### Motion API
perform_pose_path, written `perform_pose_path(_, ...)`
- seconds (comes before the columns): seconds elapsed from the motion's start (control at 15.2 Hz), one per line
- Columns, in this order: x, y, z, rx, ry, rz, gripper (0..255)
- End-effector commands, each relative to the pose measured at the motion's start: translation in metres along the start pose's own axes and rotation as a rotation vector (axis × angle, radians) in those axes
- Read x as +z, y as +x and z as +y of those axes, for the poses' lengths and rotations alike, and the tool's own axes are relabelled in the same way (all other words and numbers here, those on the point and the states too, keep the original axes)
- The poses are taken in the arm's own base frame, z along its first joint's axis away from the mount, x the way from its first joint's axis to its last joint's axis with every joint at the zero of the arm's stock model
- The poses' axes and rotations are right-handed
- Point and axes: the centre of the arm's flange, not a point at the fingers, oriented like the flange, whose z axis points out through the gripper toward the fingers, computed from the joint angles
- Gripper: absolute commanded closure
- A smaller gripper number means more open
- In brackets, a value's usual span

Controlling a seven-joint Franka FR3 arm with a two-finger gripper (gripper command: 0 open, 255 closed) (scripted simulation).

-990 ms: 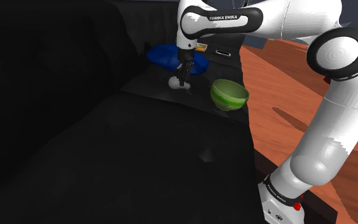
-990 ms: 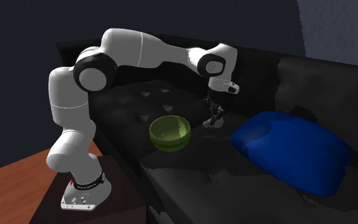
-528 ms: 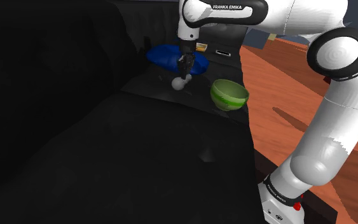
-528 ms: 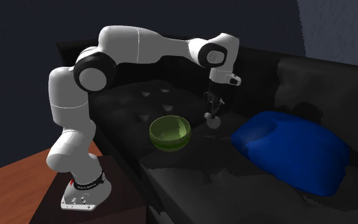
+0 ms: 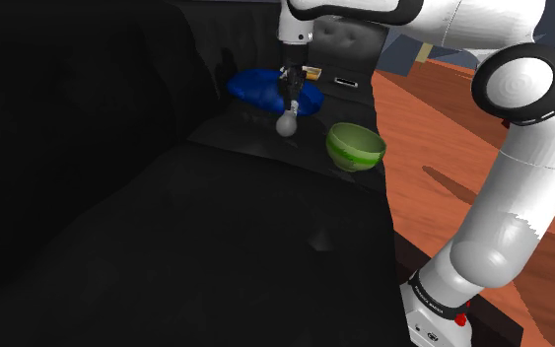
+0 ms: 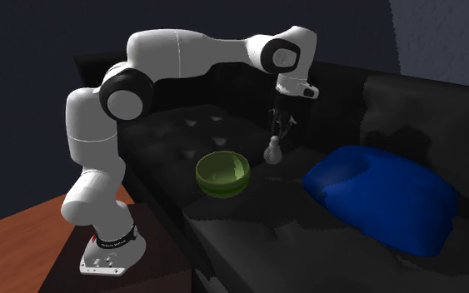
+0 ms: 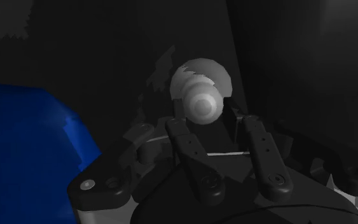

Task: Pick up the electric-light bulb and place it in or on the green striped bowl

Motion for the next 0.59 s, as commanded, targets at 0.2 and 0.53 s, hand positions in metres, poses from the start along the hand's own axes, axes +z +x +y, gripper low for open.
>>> perform_pose_path(0.2, -0.026, -0.005, 0.0, 0.0, 0.0, 0.0, 255)
perform_pose_path(0.53, -0.052, -0.009, 0.0, 0.0, 0.0, 0.0, 255)
